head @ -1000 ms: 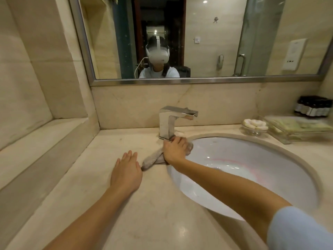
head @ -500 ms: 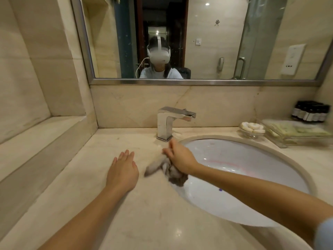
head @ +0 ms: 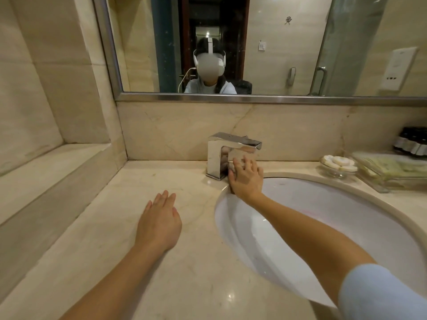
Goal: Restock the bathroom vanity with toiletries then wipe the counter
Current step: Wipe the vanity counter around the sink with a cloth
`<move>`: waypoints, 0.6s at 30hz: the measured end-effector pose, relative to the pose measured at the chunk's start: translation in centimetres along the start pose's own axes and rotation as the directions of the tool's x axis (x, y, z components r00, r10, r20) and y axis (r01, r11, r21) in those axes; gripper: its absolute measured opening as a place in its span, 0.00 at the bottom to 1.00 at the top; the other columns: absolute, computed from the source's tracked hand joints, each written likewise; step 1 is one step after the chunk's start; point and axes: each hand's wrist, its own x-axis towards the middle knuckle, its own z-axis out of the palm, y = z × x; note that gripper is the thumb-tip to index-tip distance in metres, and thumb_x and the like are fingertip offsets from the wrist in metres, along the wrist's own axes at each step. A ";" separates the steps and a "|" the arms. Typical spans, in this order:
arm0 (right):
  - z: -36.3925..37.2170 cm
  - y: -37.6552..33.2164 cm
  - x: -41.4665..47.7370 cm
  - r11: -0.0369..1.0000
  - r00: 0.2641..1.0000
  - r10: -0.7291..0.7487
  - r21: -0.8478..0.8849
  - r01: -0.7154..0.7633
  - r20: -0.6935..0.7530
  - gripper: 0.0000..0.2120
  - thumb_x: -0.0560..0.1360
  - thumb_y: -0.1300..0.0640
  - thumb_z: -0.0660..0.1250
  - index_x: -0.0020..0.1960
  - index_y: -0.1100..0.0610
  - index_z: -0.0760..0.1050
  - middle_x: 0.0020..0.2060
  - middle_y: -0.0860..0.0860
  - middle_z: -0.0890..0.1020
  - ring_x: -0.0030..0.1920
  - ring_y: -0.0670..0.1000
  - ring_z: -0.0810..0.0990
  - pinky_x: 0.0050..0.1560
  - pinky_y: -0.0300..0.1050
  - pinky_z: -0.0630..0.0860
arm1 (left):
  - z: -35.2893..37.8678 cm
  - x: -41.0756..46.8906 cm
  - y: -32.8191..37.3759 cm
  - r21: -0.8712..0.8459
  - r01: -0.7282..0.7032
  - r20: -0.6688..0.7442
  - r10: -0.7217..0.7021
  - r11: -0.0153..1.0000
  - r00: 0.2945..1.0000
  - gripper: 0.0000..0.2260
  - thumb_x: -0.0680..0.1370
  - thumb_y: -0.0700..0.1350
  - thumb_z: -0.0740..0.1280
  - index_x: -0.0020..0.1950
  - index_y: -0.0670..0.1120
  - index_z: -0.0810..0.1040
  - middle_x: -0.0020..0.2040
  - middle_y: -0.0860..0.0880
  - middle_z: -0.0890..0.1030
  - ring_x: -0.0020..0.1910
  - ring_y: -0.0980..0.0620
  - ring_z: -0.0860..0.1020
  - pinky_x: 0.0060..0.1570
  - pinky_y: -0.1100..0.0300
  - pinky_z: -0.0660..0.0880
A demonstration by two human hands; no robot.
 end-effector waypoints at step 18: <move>-4.8 -5.0 -8.4 0.730 0.764 -0.618 0.226 0.645 -0.185 0.05 0.72 0.60 0.67 0.42 0.58 0.83 0.41 0.53 0.84 0.41 0.50 0.76 0.40 0.37 0.66 | -0.4 0.0 0.6 0.007 0.023 0.019 -0.023 1.000 1.000 0.22 0.82 0.45 0.47 0.77 0.47 0.55 0.78 0.49 0.53 0.77 0.51 0.51 0.76 0.55 0.48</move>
